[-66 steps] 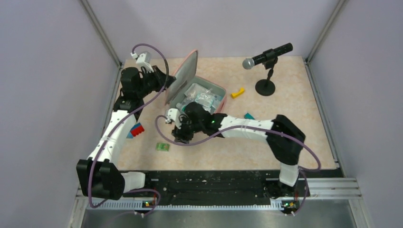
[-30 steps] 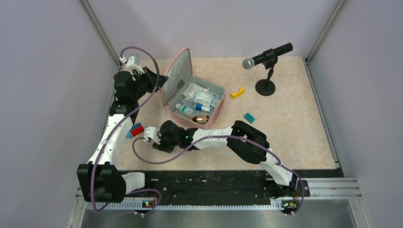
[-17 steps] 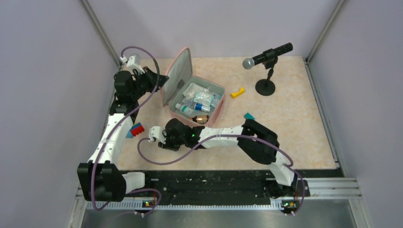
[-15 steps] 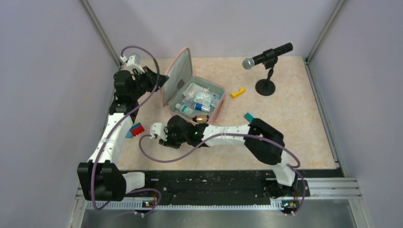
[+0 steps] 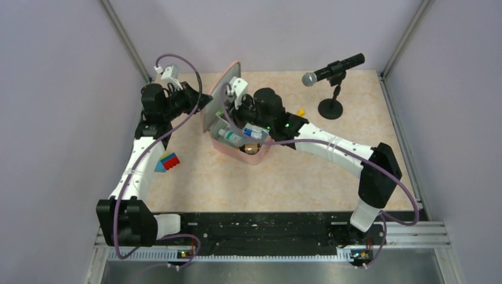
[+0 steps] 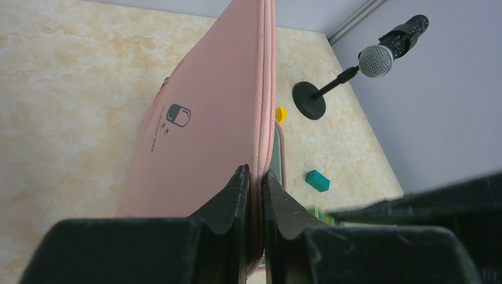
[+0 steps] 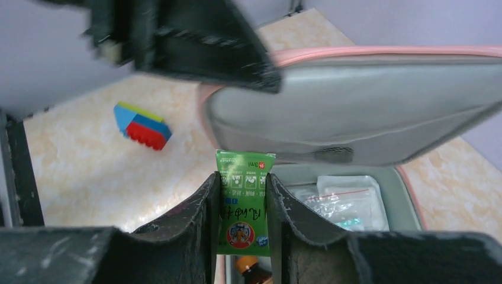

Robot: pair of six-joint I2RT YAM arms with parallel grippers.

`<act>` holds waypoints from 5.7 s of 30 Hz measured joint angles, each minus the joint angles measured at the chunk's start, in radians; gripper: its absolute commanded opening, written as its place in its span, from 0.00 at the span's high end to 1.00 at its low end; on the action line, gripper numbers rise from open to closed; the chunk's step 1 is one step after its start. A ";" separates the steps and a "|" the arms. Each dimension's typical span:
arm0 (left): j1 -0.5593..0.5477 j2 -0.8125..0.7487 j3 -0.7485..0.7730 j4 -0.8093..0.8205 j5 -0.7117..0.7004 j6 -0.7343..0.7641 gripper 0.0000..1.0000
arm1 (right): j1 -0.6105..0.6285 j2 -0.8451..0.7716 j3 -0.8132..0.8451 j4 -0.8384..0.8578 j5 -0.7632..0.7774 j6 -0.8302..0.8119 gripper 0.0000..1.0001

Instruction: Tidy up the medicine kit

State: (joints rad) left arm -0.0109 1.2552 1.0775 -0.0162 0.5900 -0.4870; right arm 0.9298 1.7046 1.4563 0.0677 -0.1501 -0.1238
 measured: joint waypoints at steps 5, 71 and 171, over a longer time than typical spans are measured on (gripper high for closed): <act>0.000 0.002 0.003 -0.007 0.016 -0.005 1.00 | -0.092 0.062 0.115 -0.021 0.024 0.188 0.70; 0.069 0.122 0.157 -0.267 0.328 0.131 1.00 | -0.256 0.119 -0.235 0.918 -0.194 0.359 0.76; -0.172 -0.073 -0.079 -0.151 -0.109 0.044 1.00 | -0.156 0.193 0.035 -0.139 0.187 0.510 0.81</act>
State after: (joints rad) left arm -0.1825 1.1820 0.9981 -0.1669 0.4808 -0.4431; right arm 0.7742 1.8977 1.4918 -0.0715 0.0368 0.3859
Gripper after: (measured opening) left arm 0.143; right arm 0.194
